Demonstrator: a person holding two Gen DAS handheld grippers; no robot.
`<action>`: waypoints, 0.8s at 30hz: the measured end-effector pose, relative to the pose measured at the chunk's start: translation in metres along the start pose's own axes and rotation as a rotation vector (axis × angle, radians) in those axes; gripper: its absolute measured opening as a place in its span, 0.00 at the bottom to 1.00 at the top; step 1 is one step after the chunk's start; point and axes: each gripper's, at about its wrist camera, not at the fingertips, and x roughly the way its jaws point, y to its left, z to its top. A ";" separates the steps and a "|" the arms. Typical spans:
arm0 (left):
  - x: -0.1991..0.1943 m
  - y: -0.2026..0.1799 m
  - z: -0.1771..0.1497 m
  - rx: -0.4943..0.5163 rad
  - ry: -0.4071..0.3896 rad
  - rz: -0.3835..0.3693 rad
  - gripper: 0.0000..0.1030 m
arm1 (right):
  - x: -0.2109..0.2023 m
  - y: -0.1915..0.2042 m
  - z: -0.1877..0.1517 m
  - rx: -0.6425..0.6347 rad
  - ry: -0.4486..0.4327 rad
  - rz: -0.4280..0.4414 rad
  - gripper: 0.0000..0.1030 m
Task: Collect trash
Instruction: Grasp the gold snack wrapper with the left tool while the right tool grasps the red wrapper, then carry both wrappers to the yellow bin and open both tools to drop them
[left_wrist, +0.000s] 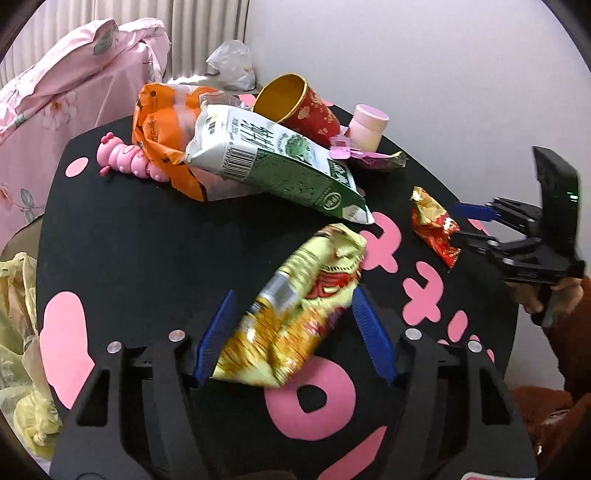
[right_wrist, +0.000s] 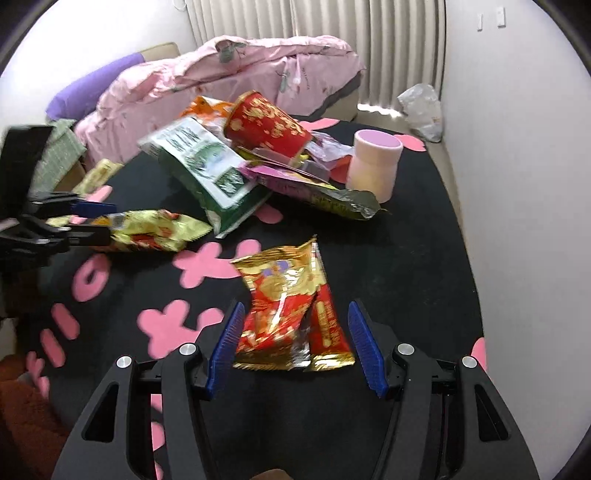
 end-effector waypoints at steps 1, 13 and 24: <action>-0.003 0.000 -0.001 0.006 -0.005 -0.006 0.60 | 0.004 0.000 0.001 -0.002 0.003 0.002 0.54; -0.001 -0.001 -0.008 0.082 0.006 0.040 0.56 | -0.003 0.002 0.004 0.045 -0.038 0.015 0.27; -0.022 -0.003 -0.010 -0.003 -0.090 0.052 0.30 | -0.013 0.008 0.009 0.049 -0.074 0.023 0.27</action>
